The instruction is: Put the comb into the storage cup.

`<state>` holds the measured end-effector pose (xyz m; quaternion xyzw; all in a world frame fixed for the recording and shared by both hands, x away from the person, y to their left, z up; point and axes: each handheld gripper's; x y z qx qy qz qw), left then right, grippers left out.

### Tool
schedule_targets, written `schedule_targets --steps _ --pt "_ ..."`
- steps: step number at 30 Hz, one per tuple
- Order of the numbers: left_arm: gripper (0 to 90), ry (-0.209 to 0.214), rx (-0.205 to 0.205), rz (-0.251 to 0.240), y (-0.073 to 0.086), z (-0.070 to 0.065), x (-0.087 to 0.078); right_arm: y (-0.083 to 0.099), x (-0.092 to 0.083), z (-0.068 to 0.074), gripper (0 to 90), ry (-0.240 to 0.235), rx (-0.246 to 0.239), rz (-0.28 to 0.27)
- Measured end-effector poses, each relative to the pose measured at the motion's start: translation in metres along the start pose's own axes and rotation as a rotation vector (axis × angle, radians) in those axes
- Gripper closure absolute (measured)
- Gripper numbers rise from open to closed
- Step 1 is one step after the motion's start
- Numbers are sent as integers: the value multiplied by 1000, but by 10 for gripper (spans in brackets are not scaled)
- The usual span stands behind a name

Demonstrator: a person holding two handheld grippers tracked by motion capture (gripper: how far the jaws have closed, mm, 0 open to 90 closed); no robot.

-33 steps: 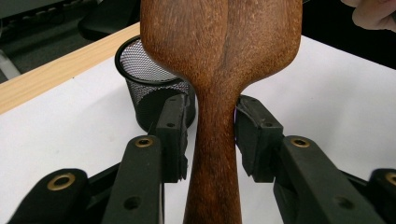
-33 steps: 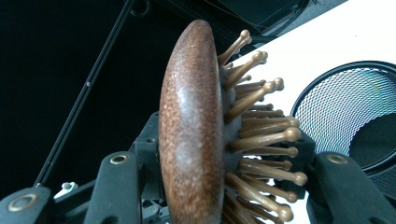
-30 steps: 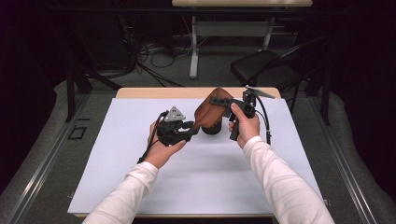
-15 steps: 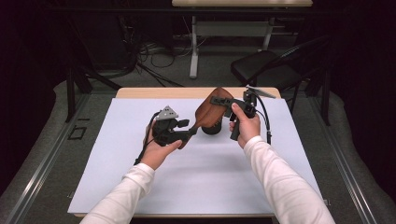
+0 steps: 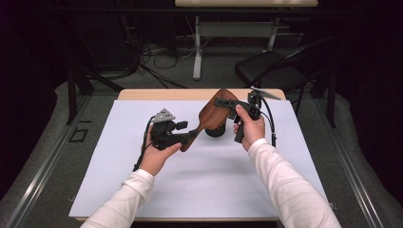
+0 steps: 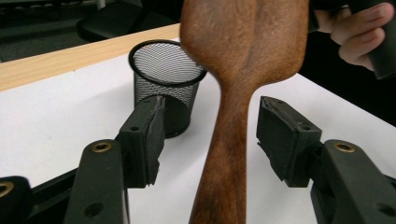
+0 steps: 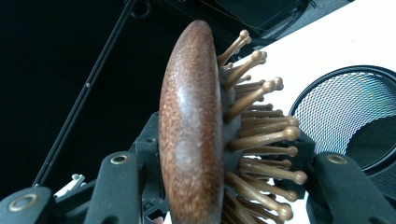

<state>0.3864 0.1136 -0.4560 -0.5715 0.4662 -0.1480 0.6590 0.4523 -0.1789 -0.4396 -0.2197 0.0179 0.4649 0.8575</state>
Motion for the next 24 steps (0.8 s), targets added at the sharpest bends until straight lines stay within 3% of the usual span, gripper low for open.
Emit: schedule_targets --steps 4,9,16,24 --pt "406 -2 -25 1 2 2 -2 -1 -2 1 472 -4 0 -8" --pt "389 -50 -20 -7 2 4 -7 -2 -5 1 472 -2 -4 -16" --pt "359 -65 -46 -2 4 8 -10 -5 -9 2 471 -2 -5 -27" --pt "358 -91 -13 -4 3 7 -15 -7 -12 2 472 1 -7 -36"
Point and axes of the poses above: each handheld gripper's, and its own axes: x roughly forward along the jaws, y roughly out of its underside, z roughly to its left, and after that the axes turned 8 degrees about x, right-handed
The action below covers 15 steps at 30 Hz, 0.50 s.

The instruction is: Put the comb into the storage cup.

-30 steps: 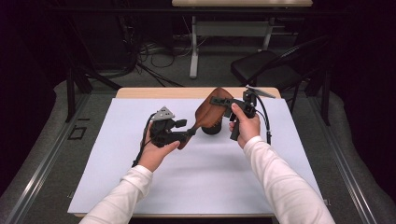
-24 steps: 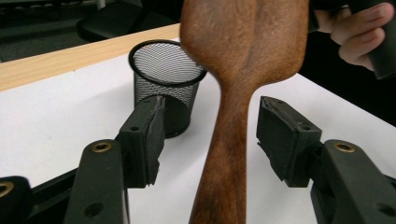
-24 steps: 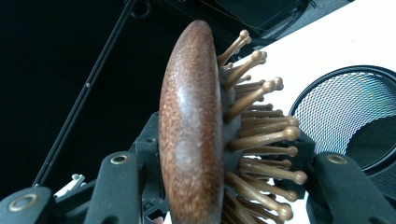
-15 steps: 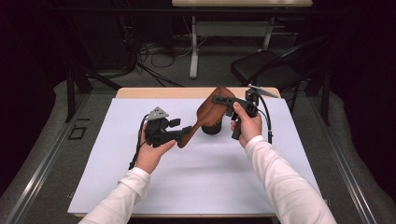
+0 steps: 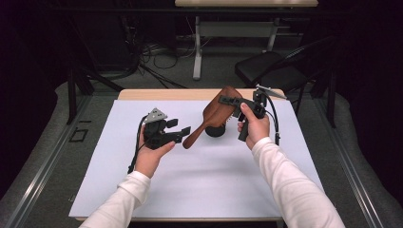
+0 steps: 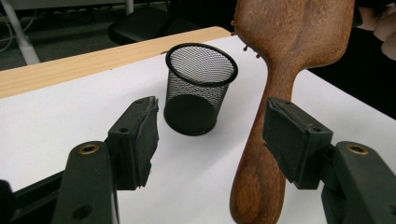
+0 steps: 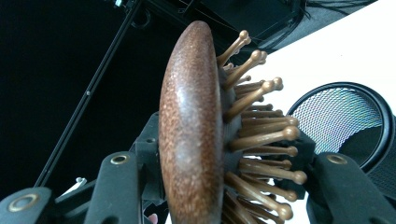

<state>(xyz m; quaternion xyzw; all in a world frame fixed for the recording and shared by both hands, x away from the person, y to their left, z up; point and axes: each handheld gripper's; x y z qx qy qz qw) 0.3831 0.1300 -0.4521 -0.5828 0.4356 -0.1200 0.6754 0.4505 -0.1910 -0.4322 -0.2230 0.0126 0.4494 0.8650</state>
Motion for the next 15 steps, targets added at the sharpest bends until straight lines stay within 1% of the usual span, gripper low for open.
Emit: schedule_targets --steps 4,8,9,12,15 --pt "359 -16 15 10 0 1 -2 -1 -1 0 471 -4 1 -9" --pt "359 -24 12 14 0 2 -3 -1 -2 1 471 -2 2 -11" --pt "357 -28 14 16 0 2 -3 -2 -3 1 471 0 3 -3" --pt "320 -55 29 23 0 0 -4 -2 -3 0 471 1 -2 -8" --pt "272 -63 33 17 -1 -1 -4 -3 -4 1 471 2 1 -9"
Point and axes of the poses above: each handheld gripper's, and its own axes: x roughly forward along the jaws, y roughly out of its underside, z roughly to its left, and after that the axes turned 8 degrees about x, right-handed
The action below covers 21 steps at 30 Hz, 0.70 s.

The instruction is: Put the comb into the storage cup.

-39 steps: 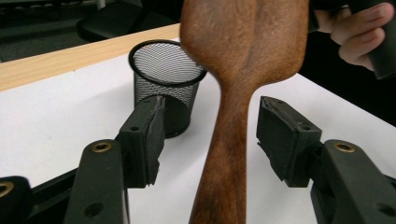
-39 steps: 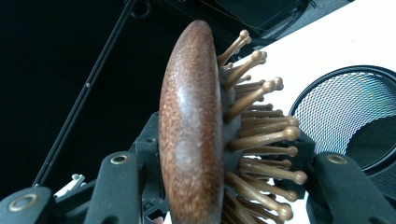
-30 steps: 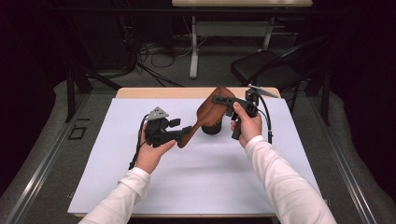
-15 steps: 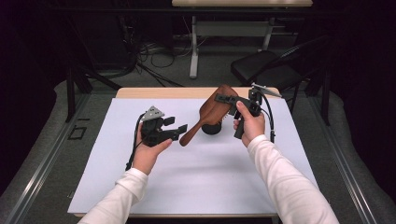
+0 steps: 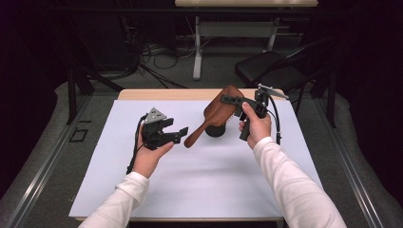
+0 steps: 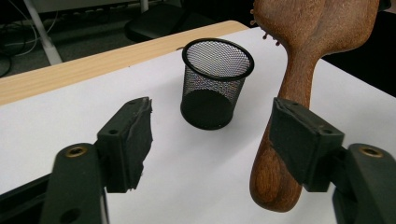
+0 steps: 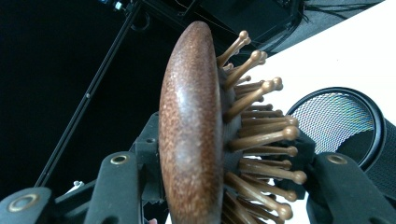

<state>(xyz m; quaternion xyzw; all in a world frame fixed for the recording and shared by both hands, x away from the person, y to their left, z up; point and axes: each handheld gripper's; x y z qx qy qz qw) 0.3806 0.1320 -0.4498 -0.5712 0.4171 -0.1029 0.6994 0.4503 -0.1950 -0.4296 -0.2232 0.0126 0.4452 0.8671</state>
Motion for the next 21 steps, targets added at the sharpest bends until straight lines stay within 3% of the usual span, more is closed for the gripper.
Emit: schedule_targets --steps 13,21 --pt "10 -5 -22 -23 -4 -3 1 -6 -6 4 471 -1 -8 -20" --pt "3 27 -44 -43 -8 -1 0 -8 -8 9 470 3 -21 -25"
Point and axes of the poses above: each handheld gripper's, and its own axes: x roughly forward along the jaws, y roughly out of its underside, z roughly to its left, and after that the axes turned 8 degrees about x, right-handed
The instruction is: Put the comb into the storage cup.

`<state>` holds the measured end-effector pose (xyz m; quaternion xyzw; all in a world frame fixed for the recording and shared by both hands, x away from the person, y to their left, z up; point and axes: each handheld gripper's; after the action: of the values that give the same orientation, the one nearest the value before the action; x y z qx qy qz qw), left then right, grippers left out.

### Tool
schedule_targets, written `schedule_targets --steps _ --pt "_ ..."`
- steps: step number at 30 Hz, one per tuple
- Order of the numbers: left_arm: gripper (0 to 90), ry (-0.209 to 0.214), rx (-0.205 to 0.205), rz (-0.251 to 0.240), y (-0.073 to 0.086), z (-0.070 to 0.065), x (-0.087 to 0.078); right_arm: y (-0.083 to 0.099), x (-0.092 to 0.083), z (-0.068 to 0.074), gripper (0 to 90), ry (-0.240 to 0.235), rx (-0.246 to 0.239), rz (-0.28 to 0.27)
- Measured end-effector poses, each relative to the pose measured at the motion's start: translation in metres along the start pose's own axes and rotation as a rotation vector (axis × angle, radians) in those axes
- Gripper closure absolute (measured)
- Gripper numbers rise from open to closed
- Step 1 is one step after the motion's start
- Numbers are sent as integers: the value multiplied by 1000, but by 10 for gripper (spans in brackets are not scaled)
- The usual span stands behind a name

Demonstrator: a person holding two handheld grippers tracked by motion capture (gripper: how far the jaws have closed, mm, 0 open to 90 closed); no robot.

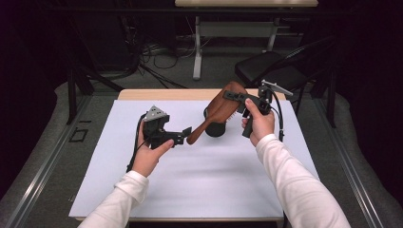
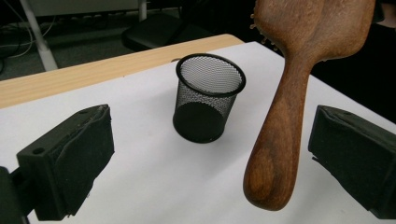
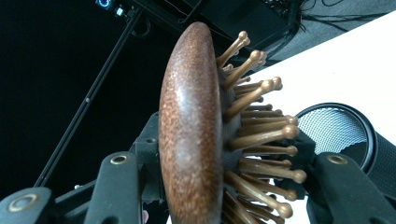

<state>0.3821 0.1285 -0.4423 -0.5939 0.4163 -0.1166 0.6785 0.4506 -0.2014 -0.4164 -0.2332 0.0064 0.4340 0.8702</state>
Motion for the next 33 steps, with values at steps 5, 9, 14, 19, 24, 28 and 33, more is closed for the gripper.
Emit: schedule_targets --steps 5,9,14,19,24,28,33 --pt "3 12 -17 -14 -2 0 0 -2 0 3 471 3 -6 -2" --pt "3 19 -30 -24 -3 1 0 -4 -1 5 470 2 -5 -14" --pt "3 32 -31 -4 -5 1 -1 -5 -1 6 470 9 -10 -11" --pt "3 15 -7 17 -6 1 -3 -5 0 8 470 11 -9 -10" --pt "3 29 -16 15 -5 2 -6 -6 1 9 470 12 -14 -17" --pt "3 41 -34 -5 -2 5 -12 -6 2 11 470 17 -17 -16" --pt "3 35 -43 1 0 10 -15 -7 2 13 470 20 -16 -25"
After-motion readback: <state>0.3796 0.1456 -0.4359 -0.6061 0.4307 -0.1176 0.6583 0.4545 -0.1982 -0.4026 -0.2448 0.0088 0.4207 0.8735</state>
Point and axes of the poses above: each handheld gripper's, and its own axes: x roughly forward along the jaws, y roughly out of its underside, z roughly to its left, and after that the axes turned 8 degrees about x, right-handed
